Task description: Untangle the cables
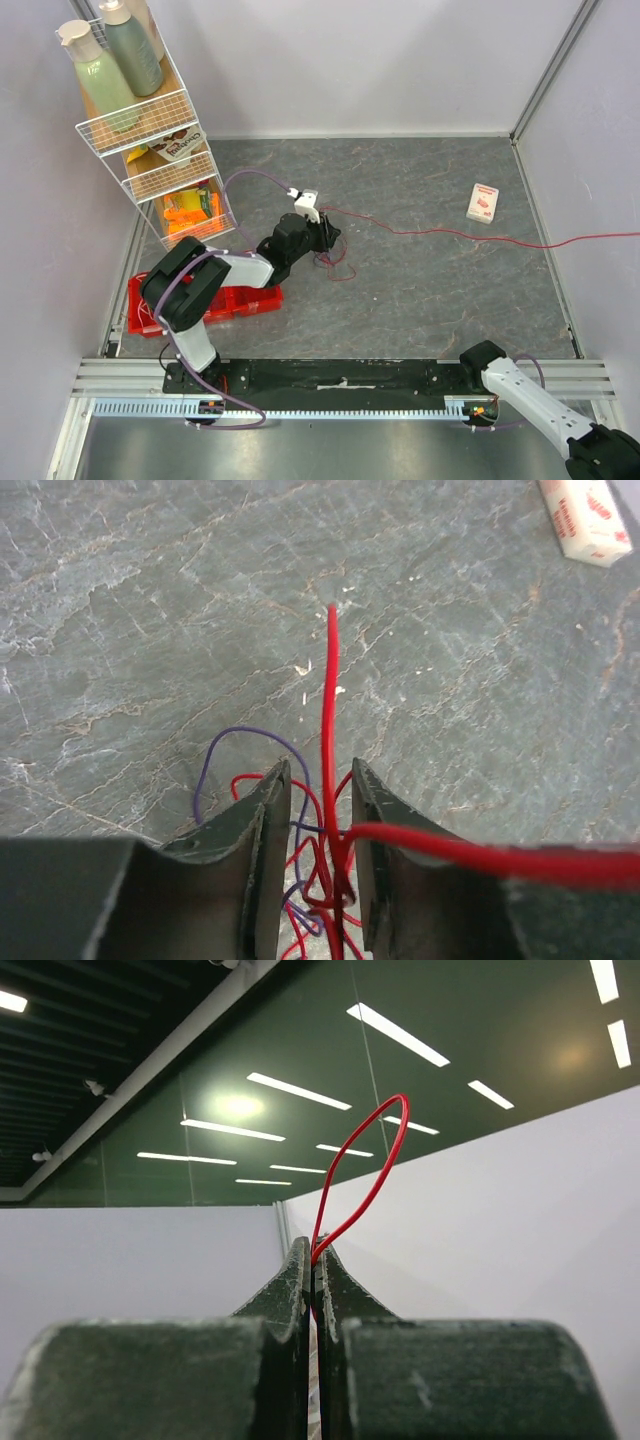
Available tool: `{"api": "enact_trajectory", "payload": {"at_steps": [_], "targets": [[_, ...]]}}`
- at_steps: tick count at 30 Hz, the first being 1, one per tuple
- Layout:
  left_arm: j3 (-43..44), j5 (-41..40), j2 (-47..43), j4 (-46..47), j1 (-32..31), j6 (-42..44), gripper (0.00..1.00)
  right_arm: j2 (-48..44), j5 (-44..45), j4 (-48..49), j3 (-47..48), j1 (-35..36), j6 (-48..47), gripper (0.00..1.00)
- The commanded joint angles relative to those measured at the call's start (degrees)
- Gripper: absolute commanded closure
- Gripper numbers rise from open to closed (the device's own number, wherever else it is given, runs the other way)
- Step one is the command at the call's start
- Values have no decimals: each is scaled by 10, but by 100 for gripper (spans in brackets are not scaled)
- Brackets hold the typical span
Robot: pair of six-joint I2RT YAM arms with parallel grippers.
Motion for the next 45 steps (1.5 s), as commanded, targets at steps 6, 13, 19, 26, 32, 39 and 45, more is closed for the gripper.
{"api": "enact_trajectory", "payload": {"at_steps": [6, 13, 19, 26, 32, 39, 45], "targets": [[-11, 4, -67, -10, 23, -8, 57, 19, 42, -17, 44, -2, -57, 100], [10, 21, -44, -14, 52, -17, 61, 7, 57, -14, 64, -1, -72, 100], [25, -38, -48, -61, 64, 1, 61, 2, 68, -14, 89, 1, -85, 100], [53, -66, -34, -98, 78, 3, 62, 0, 64, -16, 108, 4, -89, 100], [75, -82, -29, -123, 80, 22, 62, -11, 82, -11, 90, 4, -94, 100], [99, -90, -1, -166, 96, 13, 60, -10, 52, -4, 118, 8, -90, 100], [129, -108, 26, -180, 108, 27, 58, -26, 65, 2, 120, 12, -90, 100]]}}
